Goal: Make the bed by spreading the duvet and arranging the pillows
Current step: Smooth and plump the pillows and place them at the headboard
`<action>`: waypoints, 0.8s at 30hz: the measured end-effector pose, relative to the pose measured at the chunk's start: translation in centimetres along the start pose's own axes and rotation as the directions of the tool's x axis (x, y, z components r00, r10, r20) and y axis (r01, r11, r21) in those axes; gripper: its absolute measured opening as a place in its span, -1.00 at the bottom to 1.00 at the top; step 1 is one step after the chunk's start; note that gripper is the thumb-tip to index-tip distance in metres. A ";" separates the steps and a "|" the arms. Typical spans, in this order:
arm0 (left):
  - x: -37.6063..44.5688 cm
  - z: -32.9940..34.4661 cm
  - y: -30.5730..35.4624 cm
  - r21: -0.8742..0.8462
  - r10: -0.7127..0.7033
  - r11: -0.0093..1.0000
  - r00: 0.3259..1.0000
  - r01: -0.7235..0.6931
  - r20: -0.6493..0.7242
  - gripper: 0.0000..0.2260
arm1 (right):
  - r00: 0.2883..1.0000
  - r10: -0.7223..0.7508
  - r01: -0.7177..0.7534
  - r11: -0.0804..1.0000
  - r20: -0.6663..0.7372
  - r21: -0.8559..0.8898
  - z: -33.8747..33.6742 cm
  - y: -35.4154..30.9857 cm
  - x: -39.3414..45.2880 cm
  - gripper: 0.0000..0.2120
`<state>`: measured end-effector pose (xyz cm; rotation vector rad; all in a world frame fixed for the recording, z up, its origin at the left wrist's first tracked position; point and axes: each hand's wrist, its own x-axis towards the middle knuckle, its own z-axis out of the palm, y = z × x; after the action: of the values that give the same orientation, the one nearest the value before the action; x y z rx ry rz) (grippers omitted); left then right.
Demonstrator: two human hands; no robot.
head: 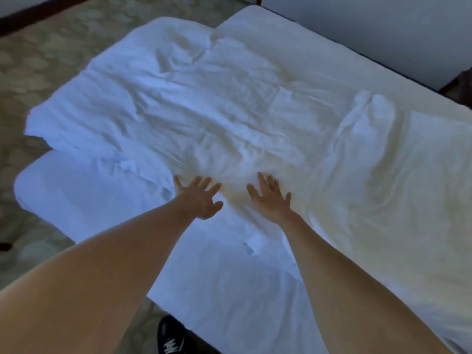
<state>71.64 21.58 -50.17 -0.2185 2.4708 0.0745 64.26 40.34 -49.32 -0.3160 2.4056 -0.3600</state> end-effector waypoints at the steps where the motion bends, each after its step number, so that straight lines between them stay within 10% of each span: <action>1: 0.0 -0.5 -2.2 -0.019 0.001 1.000 1.000 -0.001 -0.003 -0.42 | 1.000 -0.009 0.009 1.000 0.011 -0.011 0.1 -1.9 0.6 -0.35; 12: 2.8 -3.6 -21.2 -0.633 -0.365 0.701 0.928 0.329 0.077 -0.28 | 0.961 -0.277 0.278 0.955 0.018 -0.100 0.5 -20.8 11.5 -0.36; 19: 6.4 -4.8 -29.8 -0.864 -0.587 -0.037 0.689 0.501 0.425 -0.02 | 0.963 -0.218 0.245 0.954 0.158 -0.172 2.1 -30.7 16.6 -0.20; 24: 10.0 -2.4 -35.6 -0.812 -0.509 -0.370 0.632 0.452 0.584 0.14 | 0.962 -0.030 0.114 0.948 0.273 -0.296 5.5 -33.0 19.6 0.08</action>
<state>68.67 -15.10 -54.47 -1.9931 1.4031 1.5883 57.59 2.35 -53.78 -0.5587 2.1833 0.0320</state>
